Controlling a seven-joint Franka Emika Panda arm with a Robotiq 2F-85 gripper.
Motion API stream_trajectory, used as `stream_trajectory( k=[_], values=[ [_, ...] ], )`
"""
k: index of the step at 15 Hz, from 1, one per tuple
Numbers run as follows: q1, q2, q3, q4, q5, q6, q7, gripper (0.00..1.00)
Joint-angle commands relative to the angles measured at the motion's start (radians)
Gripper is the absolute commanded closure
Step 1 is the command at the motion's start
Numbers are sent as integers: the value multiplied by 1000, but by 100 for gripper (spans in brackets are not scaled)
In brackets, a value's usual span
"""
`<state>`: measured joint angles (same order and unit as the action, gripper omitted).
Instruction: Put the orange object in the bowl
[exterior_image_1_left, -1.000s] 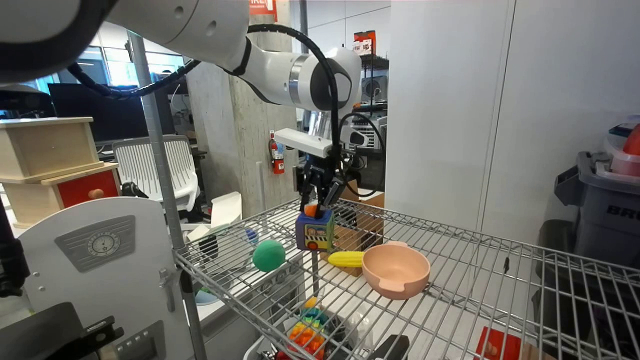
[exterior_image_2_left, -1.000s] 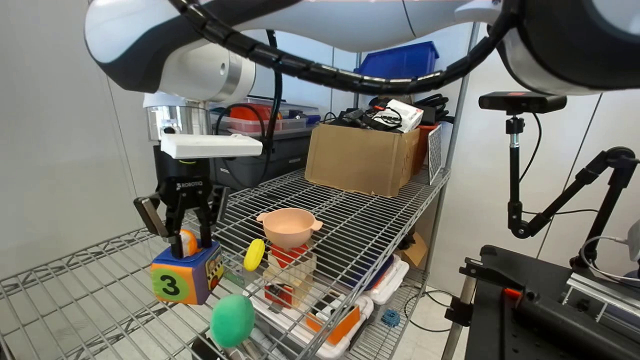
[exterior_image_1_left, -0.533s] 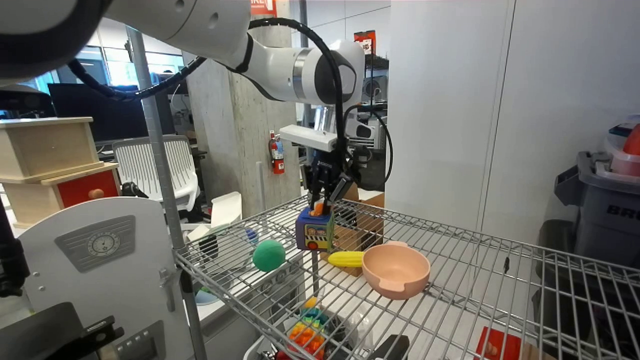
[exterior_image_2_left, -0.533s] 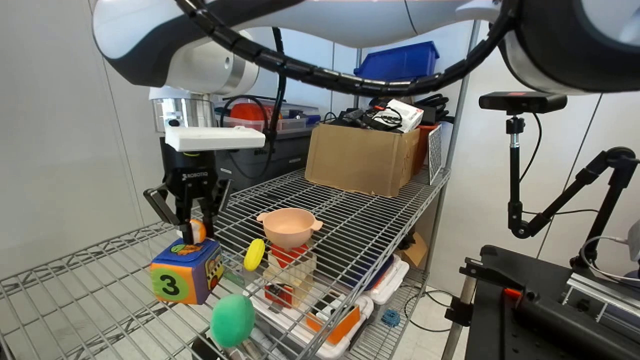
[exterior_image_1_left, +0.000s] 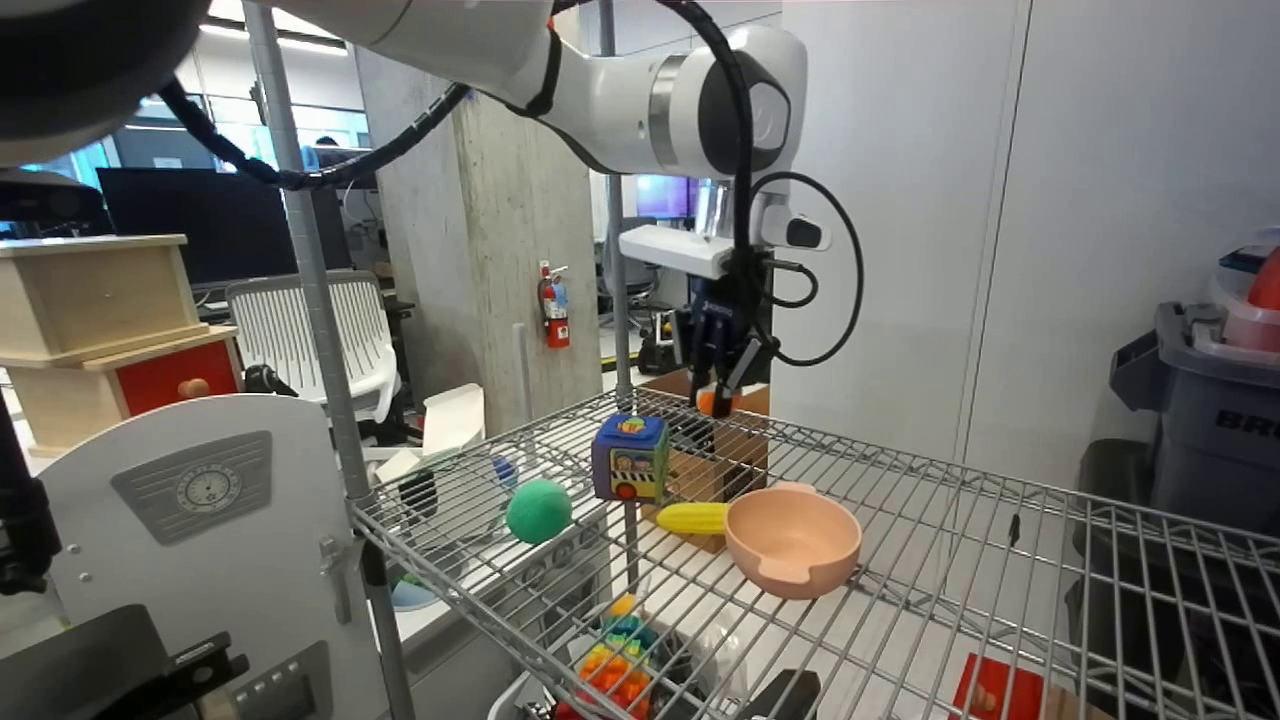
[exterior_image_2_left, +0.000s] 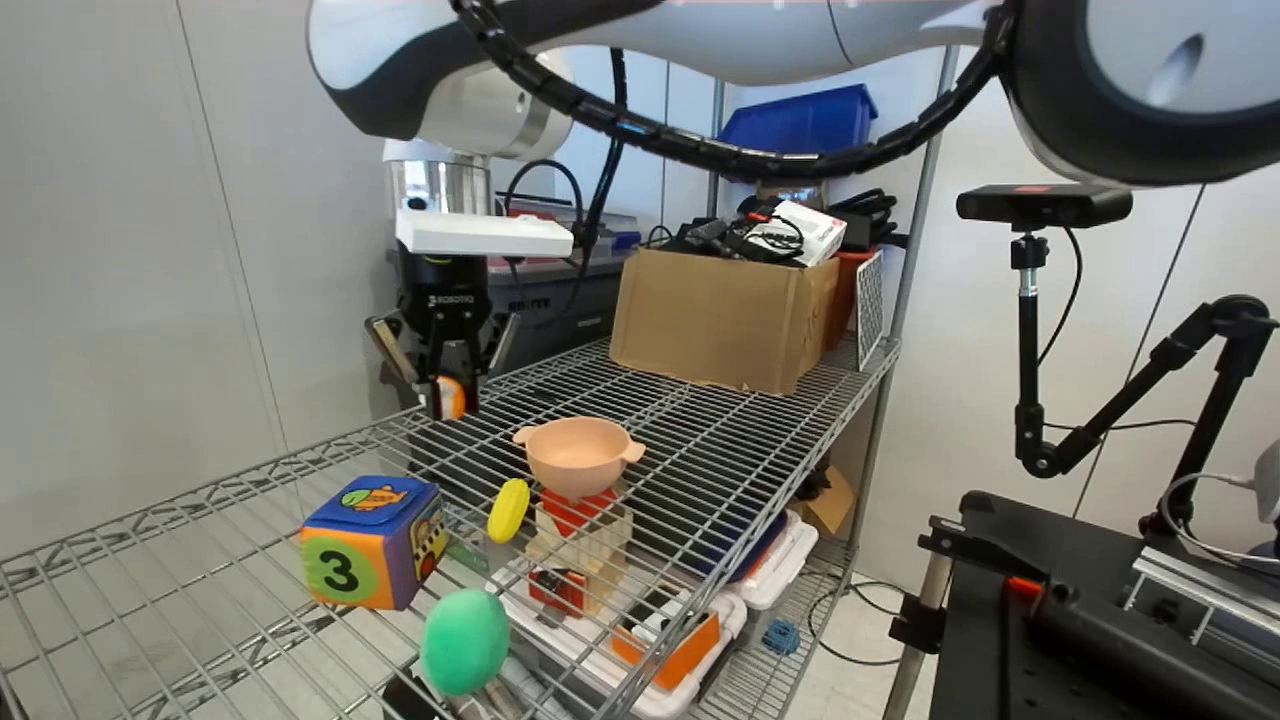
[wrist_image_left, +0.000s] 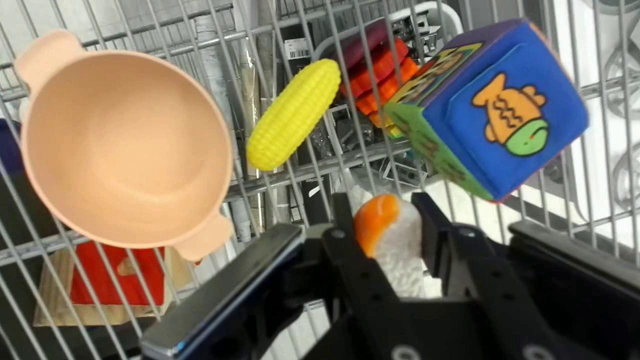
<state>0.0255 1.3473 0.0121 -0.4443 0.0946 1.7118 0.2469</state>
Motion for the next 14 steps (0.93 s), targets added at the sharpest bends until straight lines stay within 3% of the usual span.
stream_trajectory(
  k=[1,6,14],
  values=[
    [-73,-19,18,-33,30,-35,37,91],
    [-147,26,20,24,54,-136,67,91],
    [-175,88,24,28,88,-171,123,91]
  ],
)
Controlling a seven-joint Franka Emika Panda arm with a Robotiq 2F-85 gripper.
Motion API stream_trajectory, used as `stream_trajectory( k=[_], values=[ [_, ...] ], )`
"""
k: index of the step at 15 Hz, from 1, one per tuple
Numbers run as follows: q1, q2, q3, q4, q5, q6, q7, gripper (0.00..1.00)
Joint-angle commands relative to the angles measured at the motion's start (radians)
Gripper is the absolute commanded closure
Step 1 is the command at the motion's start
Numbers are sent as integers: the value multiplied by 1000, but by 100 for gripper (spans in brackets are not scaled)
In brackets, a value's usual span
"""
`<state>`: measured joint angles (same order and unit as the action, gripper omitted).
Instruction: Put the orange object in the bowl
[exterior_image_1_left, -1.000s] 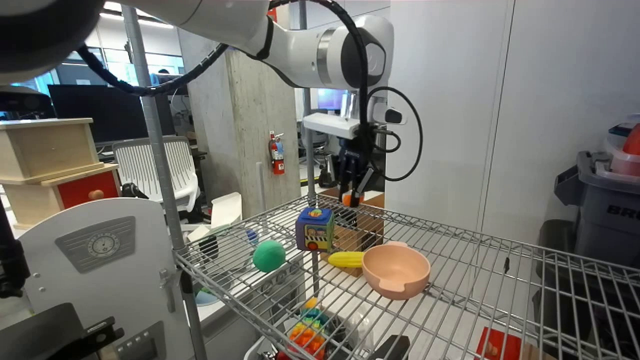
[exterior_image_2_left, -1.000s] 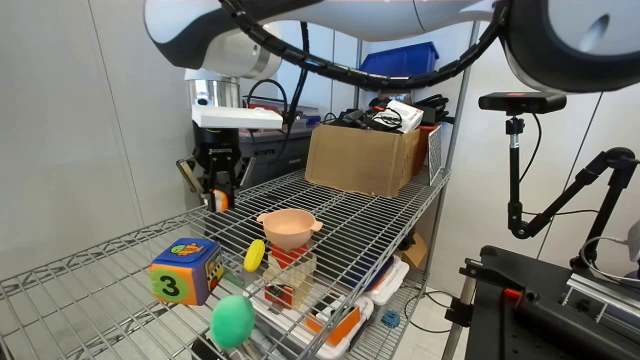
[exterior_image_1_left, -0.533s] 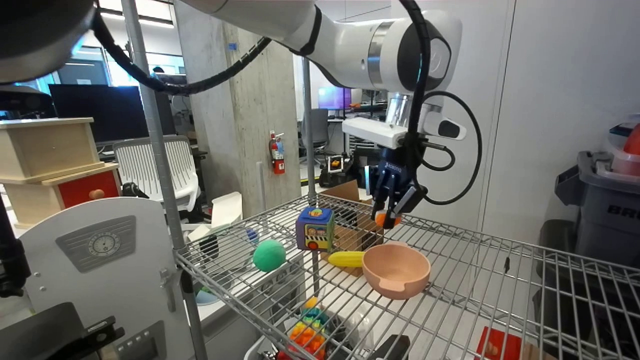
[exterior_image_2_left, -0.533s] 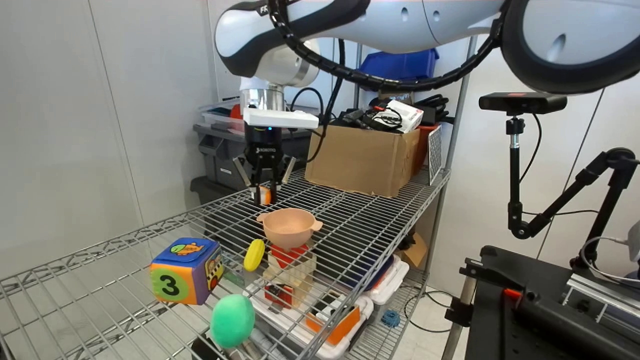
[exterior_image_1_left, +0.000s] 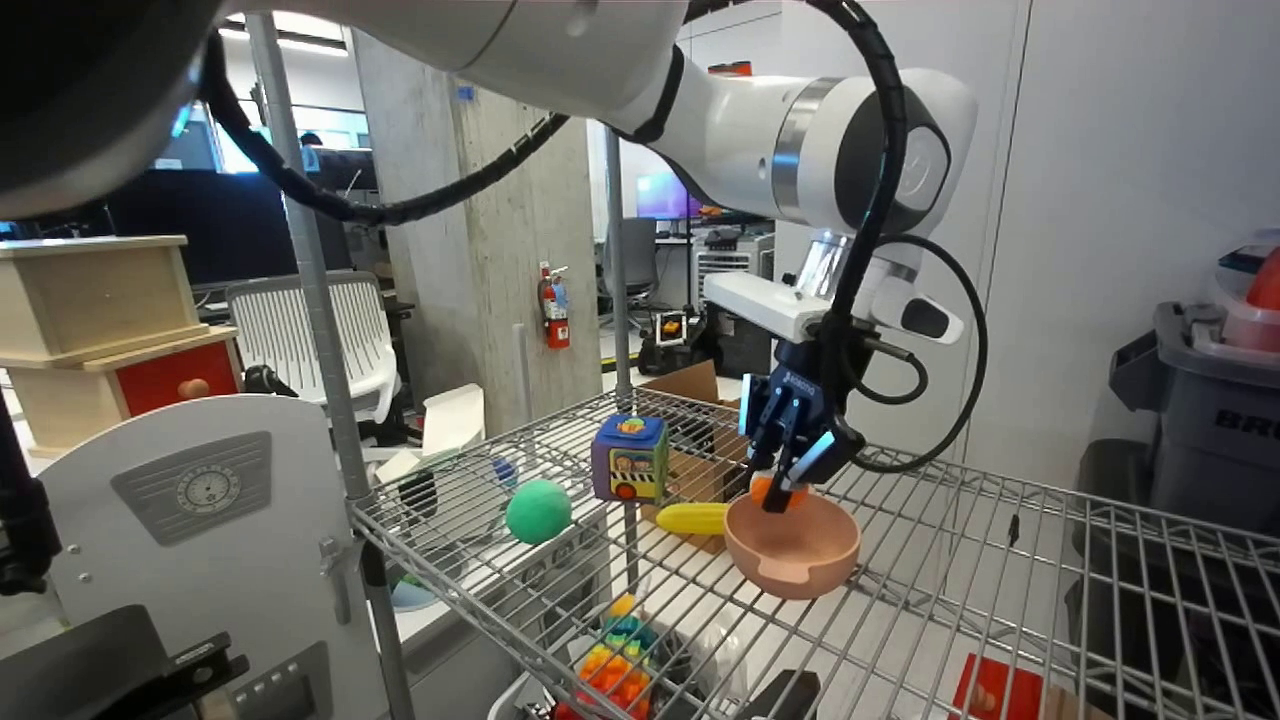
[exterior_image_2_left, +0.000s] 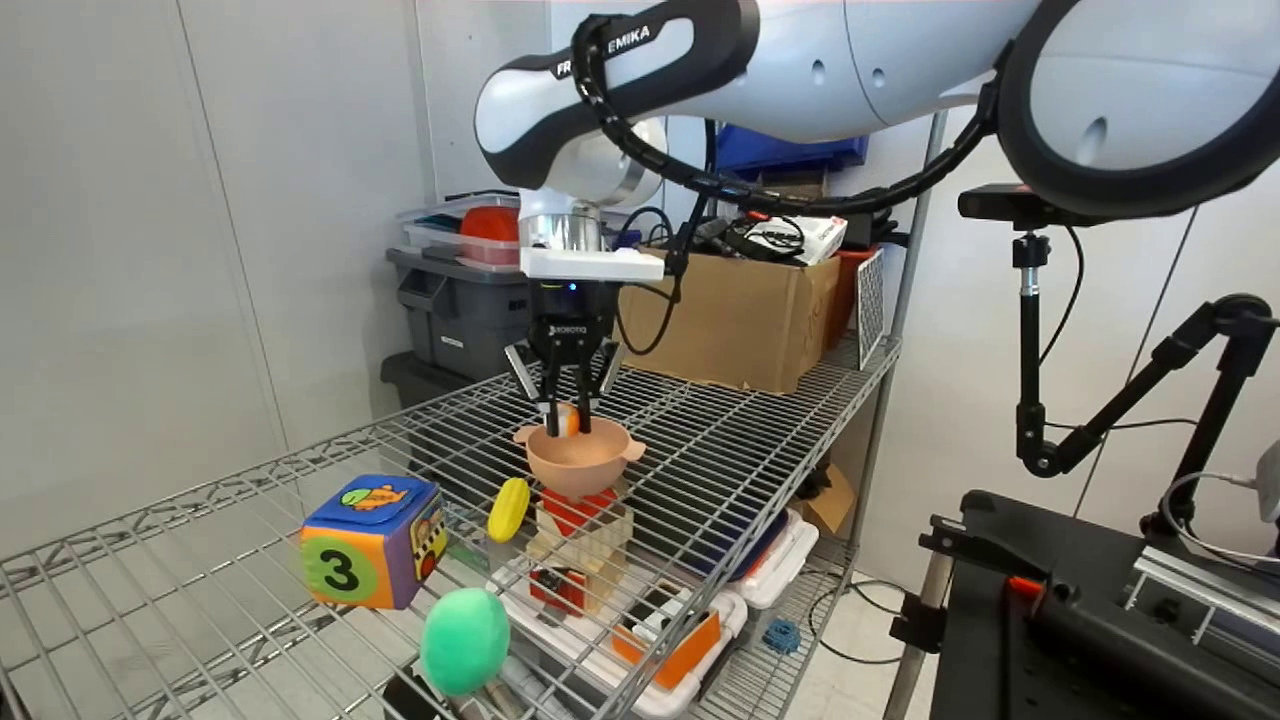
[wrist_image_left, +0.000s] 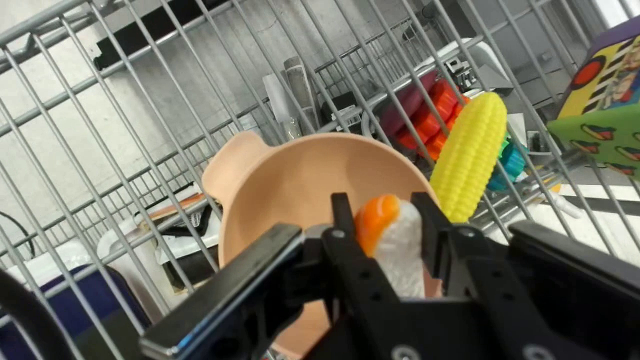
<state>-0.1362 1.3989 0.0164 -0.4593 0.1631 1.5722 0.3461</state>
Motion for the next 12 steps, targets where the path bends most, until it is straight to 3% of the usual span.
stream_trajectory(
  k=[1,8,9,10,12],
  values=[
    [-14,42,20,43,22,-32,28,91],
    [-21,59,16,49,22,-23,41,91],
    [-22,53,15,41,23,-18,50,59],
    [-25,45,15,26,23,-6,52,39],
    [-27,35,15,9,22,4,56,27]
  ],
)
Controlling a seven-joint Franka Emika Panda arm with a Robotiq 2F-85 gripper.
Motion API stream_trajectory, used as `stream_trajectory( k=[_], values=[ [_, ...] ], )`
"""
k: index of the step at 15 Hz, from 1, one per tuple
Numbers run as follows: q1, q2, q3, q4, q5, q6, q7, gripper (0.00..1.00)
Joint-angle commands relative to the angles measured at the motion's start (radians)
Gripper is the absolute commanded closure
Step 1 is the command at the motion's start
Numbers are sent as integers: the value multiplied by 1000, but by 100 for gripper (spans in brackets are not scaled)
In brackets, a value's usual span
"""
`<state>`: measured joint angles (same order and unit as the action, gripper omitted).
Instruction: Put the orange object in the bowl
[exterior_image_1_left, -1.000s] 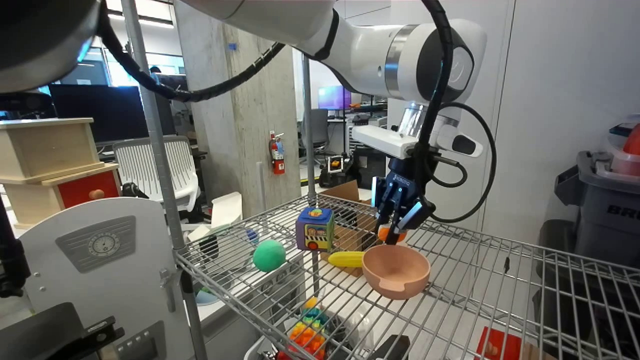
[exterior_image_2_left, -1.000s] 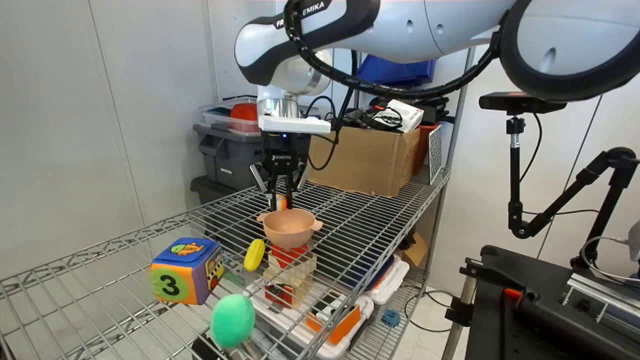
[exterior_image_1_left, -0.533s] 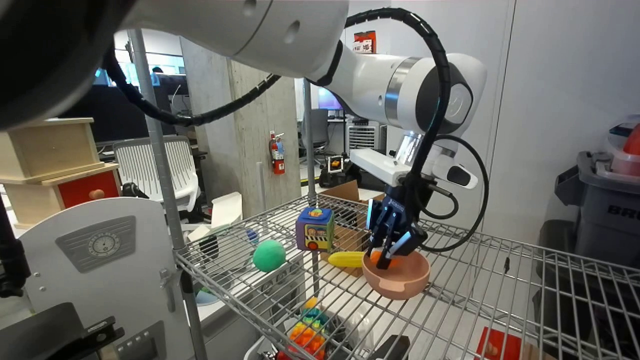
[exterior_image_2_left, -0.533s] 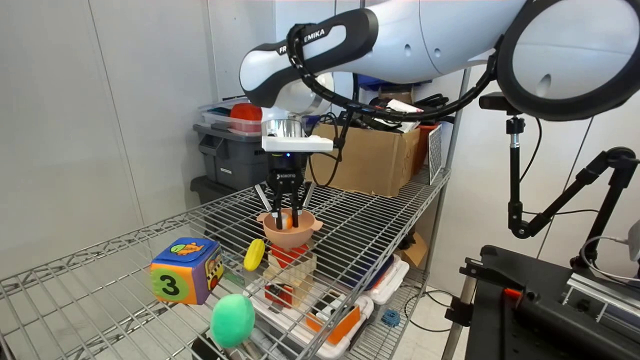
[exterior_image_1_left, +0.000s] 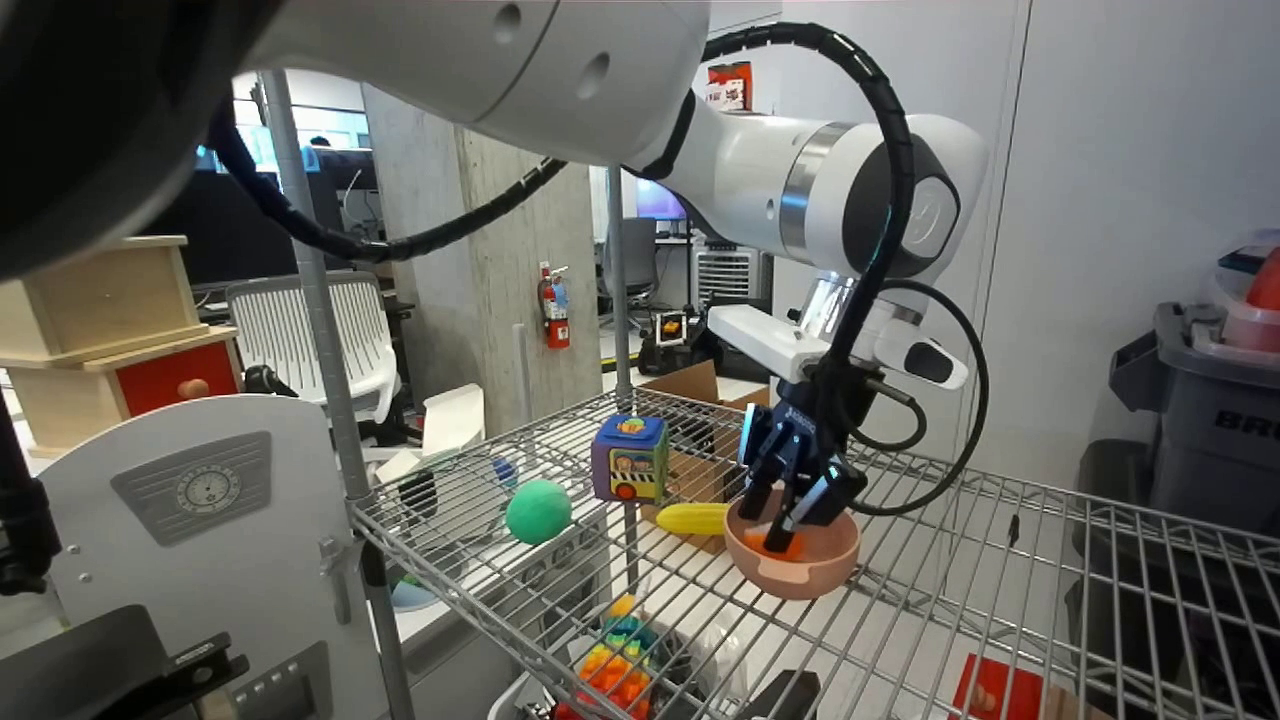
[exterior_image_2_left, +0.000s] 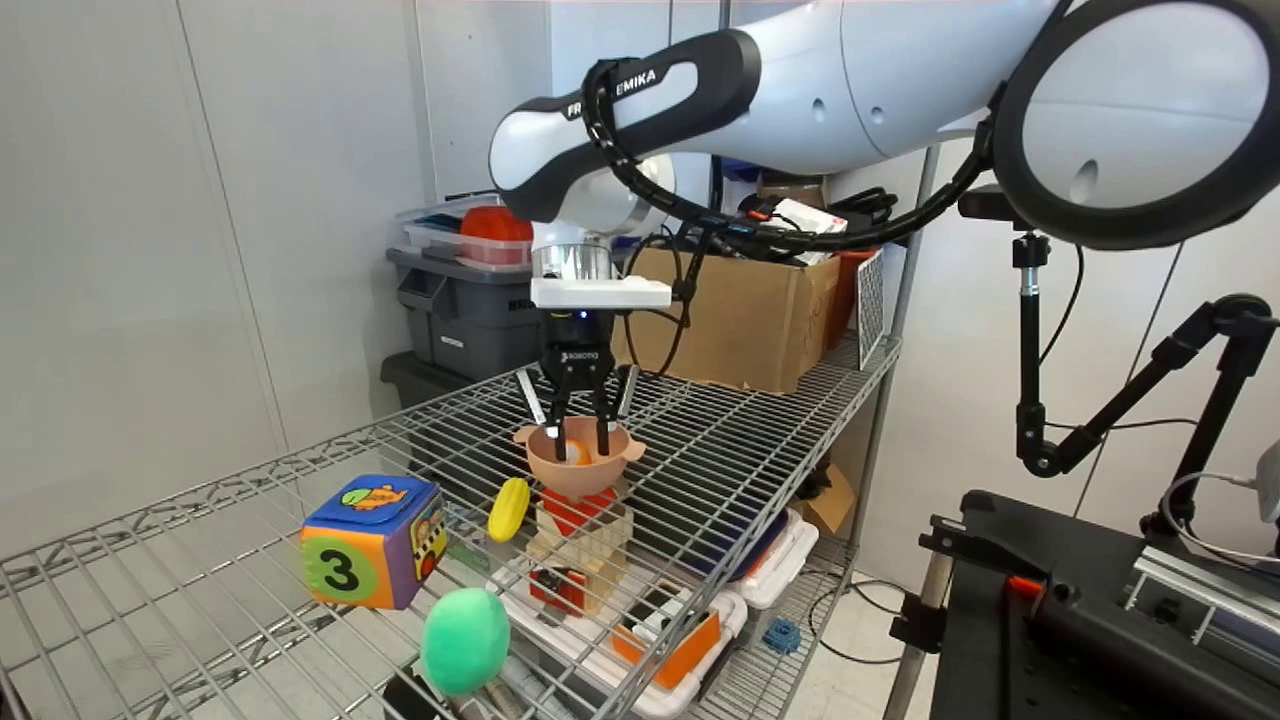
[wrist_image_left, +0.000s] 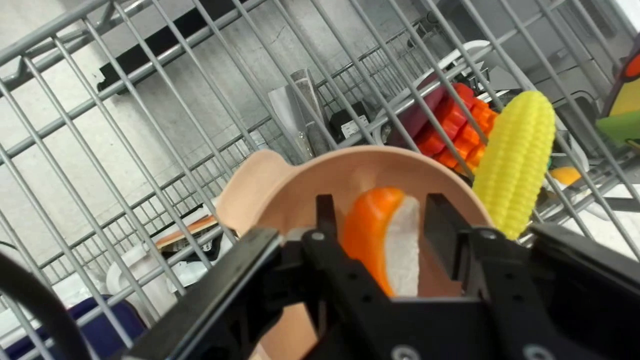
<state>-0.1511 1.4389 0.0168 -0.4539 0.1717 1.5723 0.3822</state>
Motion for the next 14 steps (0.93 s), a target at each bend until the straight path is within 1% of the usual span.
stream_trajectory(
  k=[1,3,4,9,10,14],
  values=[
    [-13,-5,14,3,14,4,21,19],
    [-14,-6,14,4,13,4,22,4],
    [-13,-8,14,4,12,2,19,1],
    [-15,-35,16,-14,18,-22,20,0],
    [-6,-17,5,-12,4,4,7,0],
    [-6,17,4,46,3,-24,12,0]
  ],
)
